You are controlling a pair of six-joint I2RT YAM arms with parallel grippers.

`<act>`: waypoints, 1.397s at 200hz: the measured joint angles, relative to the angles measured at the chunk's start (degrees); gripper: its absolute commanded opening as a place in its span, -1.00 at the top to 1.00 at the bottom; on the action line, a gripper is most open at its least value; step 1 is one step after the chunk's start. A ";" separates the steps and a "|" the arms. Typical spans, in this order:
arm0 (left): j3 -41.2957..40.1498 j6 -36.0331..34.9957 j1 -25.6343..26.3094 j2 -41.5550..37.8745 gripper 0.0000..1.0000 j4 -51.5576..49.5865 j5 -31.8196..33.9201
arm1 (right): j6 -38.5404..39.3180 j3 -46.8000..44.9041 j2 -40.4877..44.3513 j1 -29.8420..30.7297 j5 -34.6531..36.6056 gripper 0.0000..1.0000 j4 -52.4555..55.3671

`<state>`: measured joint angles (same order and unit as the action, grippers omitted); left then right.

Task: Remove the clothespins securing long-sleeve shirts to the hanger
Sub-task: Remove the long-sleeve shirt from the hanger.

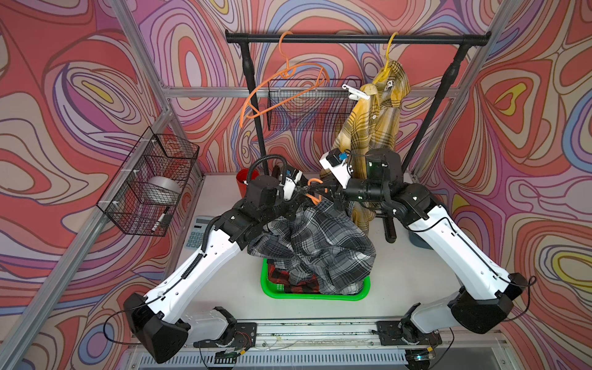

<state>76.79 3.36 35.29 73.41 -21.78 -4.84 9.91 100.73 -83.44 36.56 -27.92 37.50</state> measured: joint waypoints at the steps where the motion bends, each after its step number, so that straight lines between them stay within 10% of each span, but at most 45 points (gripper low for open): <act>1: 0.00 -0.02 0.00 0.02 1.00 0.00 0.00 | 0.00 -0.04 0.02 0.00 0.00 1.00 -0.04; 117: -3.32 1.92 -1.73 -2.86 1.00 0.57 16.15 | 1.01 -2.91 1.57 0.35 -4.02 1.00 -1.51; 279: -20.96 12.81 -21.00 -11.58 1.00 3.37 7.34 | 0.31 -4.11 6.56 -2.29 -8.15 1.00 -0.50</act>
<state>55.83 16.16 14.28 61.82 -18.41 2.50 10.22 96.62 -76.88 34.26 -36.07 36.99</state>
